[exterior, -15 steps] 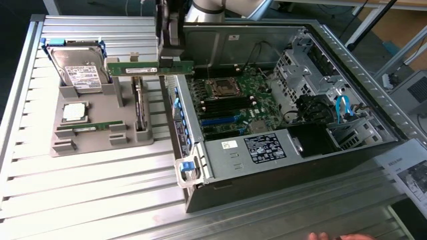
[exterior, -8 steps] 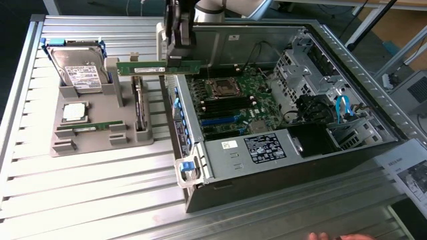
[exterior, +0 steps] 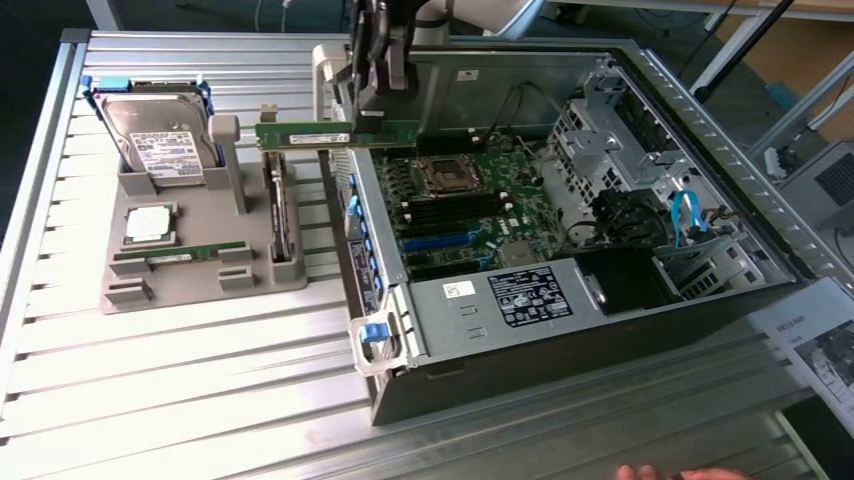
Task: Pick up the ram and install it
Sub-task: 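Pick up the ram and move it above insertion slot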
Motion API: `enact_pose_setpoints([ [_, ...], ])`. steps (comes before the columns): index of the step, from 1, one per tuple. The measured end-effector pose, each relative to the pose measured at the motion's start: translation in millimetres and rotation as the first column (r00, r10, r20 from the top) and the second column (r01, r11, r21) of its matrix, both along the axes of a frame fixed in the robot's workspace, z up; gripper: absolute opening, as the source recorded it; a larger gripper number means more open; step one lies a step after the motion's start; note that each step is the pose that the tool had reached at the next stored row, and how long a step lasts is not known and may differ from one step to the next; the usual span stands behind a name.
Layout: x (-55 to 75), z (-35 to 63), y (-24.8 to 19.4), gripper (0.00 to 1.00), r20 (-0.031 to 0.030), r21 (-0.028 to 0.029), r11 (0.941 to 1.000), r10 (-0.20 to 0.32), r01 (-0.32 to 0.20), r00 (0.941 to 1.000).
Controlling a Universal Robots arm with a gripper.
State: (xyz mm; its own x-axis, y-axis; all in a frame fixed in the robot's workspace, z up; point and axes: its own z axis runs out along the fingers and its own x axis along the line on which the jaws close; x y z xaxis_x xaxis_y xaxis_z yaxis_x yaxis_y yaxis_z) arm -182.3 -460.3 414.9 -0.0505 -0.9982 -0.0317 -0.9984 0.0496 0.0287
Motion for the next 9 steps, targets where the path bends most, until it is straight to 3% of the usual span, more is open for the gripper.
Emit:
enact_pose_setpoints([
  [9, 21.3, 0.0, 0.0, 0.12, 0.0, 0.0, 1.0, 0.0, 0.0, 1.0],
])
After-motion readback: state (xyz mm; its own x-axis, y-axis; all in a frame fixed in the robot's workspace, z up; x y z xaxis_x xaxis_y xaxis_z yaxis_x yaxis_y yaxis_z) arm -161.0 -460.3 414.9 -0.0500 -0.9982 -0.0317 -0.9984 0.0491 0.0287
